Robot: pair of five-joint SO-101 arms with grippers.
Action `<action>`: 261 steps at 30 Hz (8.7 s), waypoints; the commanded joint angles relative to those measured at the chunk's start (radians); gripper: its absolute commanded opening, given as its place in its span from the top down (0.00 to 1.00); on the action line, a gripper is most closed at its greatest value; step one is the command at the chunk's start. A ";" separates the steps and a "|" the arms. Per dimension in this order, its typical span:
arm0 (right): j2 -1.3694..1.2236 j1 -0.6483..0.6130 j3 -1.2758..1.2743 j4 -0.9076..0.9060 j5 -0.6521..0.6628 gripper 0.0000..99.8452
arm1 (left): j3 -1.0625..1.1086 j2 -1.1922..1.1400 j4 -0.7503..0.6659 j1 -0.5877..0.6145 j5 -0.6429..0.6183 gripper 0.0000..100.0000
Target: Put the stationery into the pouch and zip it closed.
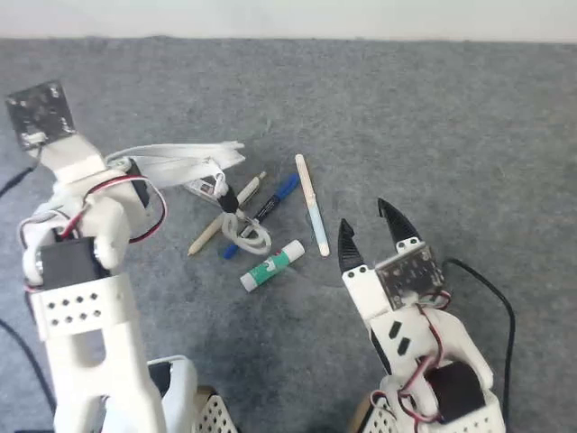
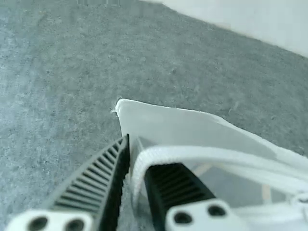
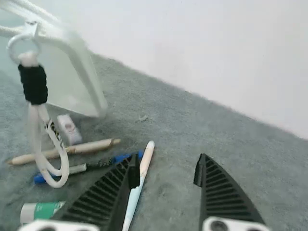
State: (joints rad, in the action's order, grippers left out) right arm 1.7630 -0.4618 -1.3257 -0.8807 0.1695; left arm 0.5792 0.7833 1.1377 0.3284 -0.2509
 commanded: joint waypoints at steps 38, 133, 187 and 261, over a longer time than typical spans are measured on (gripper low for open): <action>-1.627 -0.015 0.936 0.188 -0.014 0.82 | 0.203 0.235 -0.115 0.091 -0.129 0.99; -2.313 0.007 1.788 -0.578 -0.006 0.99 | 0.223 0.236 -0.123 0.089 -0.121 0.99; -1.638 -0.022 1.137 -0.289 -0.058 0.99 | -0.249 -0.018 0.163 -0.121 0.046 0.99; -1.251 -0.091 1.051 -0.326 -0.272 0.99 | -1.089 -0.821 0.614 -0.121 -0.167 0.99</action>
State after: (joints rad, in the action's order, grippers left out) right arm 0.4618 -0.5263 -0.2793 -1.2290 -0.0913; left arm -0.5148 -0.0545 1.7223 0.2117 -0.3874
